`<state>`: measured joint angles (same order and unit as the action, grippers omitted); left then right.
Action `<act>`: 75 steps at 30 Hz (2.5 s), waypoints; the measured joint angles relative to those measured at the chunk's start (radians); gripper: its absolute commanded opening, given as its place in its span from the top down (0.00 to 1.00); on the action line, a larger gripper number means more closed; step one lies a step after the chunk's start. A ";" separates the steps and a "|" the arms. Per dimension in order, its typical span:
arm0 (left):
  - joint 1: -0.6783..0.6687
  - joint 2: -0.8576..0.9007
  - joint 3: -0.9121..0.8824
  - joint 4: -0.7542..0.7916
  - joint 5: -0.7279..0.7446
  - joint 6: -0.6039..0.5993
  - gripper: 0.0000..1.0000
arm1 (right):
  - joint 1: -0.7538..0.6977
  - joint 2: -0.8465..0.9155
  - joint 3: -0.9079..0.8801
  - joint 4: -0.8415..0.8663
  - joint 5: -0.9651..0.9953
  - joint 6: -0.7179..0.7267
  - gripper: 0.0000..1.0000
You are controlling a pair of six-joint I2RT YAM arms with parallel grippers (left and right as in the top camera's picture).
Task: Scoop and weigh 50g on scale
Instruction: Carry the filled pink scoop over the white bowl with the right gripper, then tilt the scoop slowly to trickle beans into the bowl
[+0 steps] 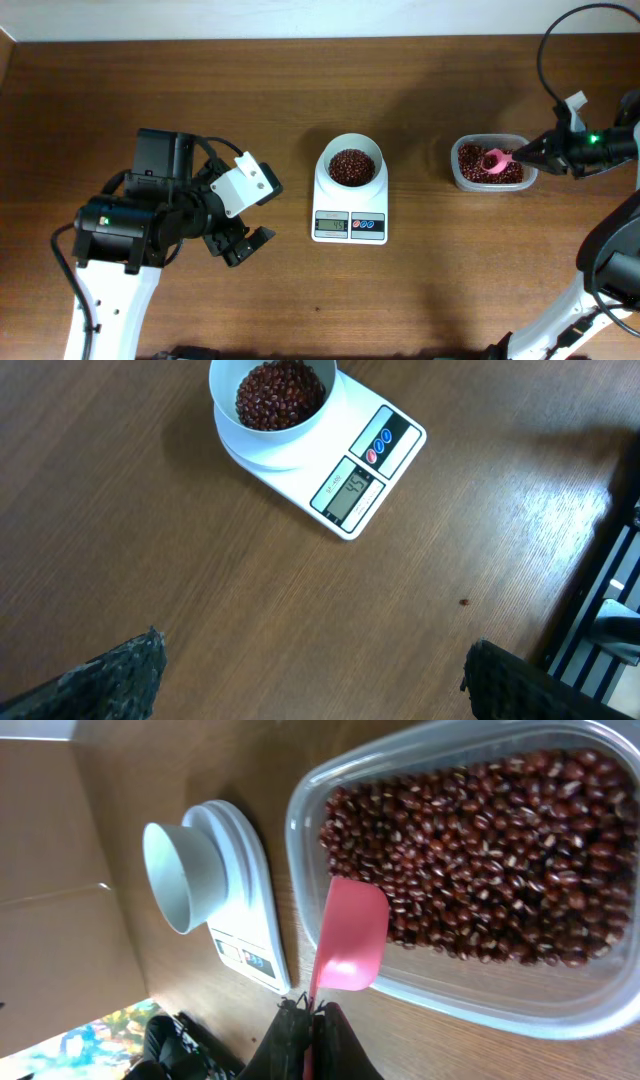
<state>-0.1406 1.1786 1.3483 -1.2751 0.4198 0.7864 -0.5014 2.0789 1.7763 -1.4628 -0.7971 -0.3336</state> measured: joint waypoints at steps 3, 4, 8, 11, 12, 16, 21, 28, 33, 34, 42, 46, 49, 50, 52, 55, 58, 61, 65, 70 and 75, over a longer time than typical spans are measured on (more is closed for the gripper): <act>0.000 0.000 0.000 0.000 0.000 0.000 0.01 | 0.000 0.000 0.000 0.000 -0.100 -0.003 0.96; 0.000 0.000 0.000 0.000 0.000 0.000 0.01 | 0.000 0.000 0.000 0.000 -0.137 -0.002 0.96; 0.000 0.000 0.000 0.000 0.000 0.000 0.01 | 0.016 0.000 0.000 0.000 -0.212 -0.002 0.96; 0.000 0.000 0.000 0.000 0.000 0.000 0.01 | 0.092 0.000 0.000 0.003 -0.273 0.001 0.96; 0.000 0.000 0.000 0.000 0.000 0.000 0.01 | 0.130 0.000 0.000 0.004 -0.291 0.002 0.96; 0.000 0.000 0.000 0.000 0.000 0.000 0.01 | 0.220 0.000 0.000 0.031 -0.335 0.016 0.96; 0.000 0.000 0.000 0.000 0.000 0.000 0.01 | 0.301 0.000 0.000 0.131 -0.357 0.122 0.96; 0.000 0.000 0.000 0.000 0.000 0.000 0.01 | 0.412 0.000 -0.001 0.235 -0.376 0.238 0.96; 0.000 0.000 0.000 0.000 0.000 0.000 0.01 | 0.421 0.000 -0.001 0.285 -0.375 0.248 0.96; 0.000 0.000 0.000 0.000 0.000 0.000 0.01 | 0.428 0.000 -0.001 0.304 -0.371 0.248 0.96; 0.000 0.000 0.000 0.000 0.000 0.000 0.01 | 0.544 0.000 -0.001 0.312 -0.248 0.224 0.96; 0.000 0.000 0.000 0.000 0.000 0.000 0.01 | 0.595 -0.004 -0.001 0.313 -0.193 0.200 0.96; 0.000 0.000 0.000 0.000 0.000 0.000 0.01 | 0.617 -0.054 -0.001 0.312 -0.112 0.200 0.96; 0.000 0.000 0.000 0.000 0.000 0.000 0.01 | 0.623 -0.071 -0.001 0.312 -0.093 0.200 0.96; 0.000 0.000 0.000 0.000 0.000 0.000 0.01 | 0.649 -0.085 -0.001 0.312 -0.039 0.200 0.96; 0.000 0.000 0.000 0.000 0.000 0.000 0.01 | 0.692 -0.085 -0.001 0.312 0.052 0.208 0.96; 0.000 0.000 0.000 0.000 0.000 0.000 0.01 | 0.695 -0.085 -0.001 0.312 0.076 0.208 0.96; 0.000 0.000 0.000 0.000 0.000 0.000 0.01 | 0.697 -0.085 0.000 0.328 0.144 0.226 0.96; 0.000 0.000 0.000 0.000 0.000 0.000 0.01 | 0.697 -0.085 0.000 0.357 0.169 0.221 0.96; 0.000 0.000 0.000 0.000 0.000 0.000 0.01 | 0.697 -0.085 0.000 0.357 0.163 0.222 0.96; 0.000 0.000 0.000 0.000 0.000 0.000 0.01 | 0.697 -0.085 0.000 0.357 0.145 0.236 0.96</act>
<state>-0.1406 1.1786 1.3483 -1.2751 0.4198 0.7864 0.1955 1.9942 1.7763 -1.1053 -0.6521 -0.0975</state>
